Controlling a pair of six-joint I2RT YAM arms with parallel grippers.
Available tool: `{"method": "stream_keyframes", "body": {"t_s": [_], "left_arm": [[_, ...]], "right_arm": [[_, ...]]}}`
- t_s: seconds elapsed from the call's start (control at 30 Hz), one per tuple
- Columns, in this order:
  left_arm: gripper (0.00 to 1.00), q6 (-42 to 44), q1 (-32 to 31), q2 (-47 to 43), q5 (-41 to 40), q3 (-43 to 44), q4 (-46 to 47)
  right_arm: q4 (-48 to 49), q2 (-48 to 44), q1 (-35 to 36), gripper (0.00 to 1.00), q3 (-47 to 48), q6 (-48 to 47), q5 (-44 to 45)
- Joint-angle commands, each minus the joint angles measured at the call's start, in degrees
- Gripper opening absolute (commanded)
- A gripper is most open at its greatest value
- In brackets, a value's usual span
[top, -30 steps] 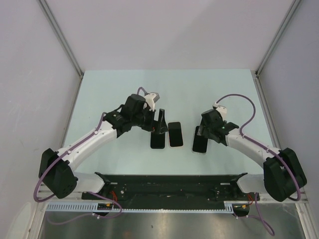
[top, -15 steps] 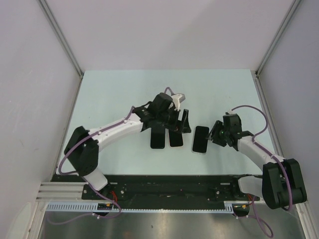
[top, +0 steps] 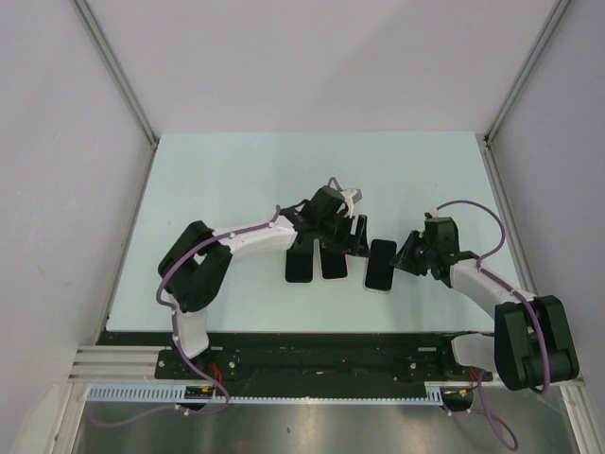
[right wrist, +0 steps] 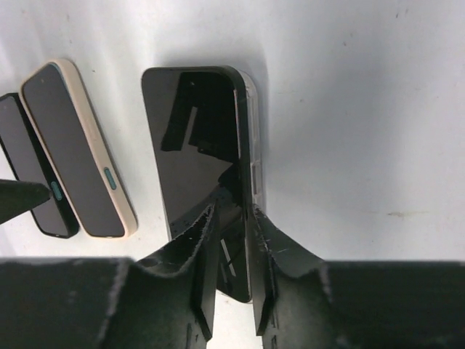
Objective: Put the phone into the phone case
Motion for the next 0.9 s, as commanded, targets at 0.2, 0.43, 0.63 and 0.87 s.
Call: {"method": "stream_keyframes", "body": {"t_s": [0.2,0.43,0.63,0.87], "left_arm": [[0.71,-2.3,-0.2,6.2,1.4,2.4,5.7],[0.68,-2.8,-0.2,9.9,2.0,3.6,6.3],[0.66,-3.0,-0.1,11.8,2.1,4.1,6.6],[0.65,-3.2,-0.1,15.0,1.6,6.9,5.8]], "right_arm": [[5.3,3.4,-0.3,0.16,-2.6,-0.5,0.3],[6.3,4.9,-0.3,0.10,-3.3,0.3,-0.3],[3.7,-0.5,-1.7,0.33,-3.3,1.6,-0.3],[2.9,-2.1,-4.4,0.47,-3.6,0.3,-1.4]]}}
